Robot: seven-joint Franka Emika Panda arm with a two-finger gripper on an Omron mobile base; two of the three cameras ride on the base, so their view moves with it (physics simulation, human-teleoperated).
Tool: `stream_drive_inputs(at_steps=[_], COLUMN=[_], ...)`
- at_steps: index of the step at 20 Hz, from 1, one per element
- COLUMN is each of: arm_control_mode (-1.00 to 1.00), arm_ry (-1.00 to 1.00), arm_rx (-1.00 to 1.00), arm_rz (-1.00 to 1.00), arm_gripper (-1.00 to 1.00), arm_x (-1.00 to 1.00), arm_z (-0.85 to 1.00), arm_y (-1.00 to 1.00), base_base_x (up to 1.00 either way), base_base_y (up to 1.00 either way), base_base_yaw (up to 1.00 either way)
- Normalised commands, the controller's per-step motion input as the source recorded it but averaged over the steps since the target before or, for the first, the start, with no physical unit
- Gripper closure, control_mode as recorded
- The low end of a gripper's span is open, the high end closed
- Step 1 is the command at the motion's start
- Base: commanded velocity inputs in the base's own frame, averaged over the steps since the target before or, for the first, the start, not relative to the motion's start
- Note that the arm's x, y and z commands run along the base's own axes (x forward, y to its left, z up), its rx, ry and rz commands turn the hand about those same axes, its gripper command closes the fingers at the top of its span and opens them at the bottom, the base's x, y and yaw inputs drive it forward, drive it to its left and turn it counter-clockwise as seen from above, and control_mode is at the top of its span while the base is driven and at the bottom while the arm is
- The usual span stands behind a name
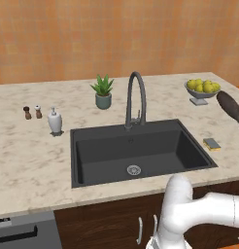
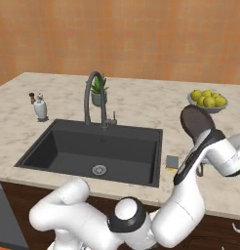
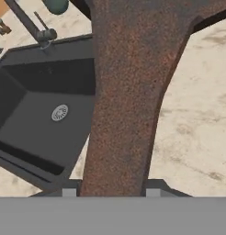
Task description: Pick the pan and sponge and place them into the sink. Then turn on the water.
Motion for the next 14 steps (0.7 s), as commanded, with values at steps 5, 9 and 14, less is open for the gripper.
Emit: stream_drive_inputs(at_steps=[5, 9, 14], arm_control_mode=[-1.0, -1.0, -1.0], arm_ry=[-0.24, -0.06, -0.04], arm_rx=[-0.25, -0.46, -0.41], arm_rz=[0.0, 0.06, 0.29], arm_gripper=[1.0, 1.0, 1.0], arm_x=[-0.05, -0.08, -0.03], arm_z=[0.49, 0.18, 0.0], arm_y=[0.84, 0.62, 0.24], base_base_x=[0.0, 0.0, 0.0], base_base_y=[0.0, 0.0, 0.0], base_base_yaw=[0.0, 0.0, 0.0])
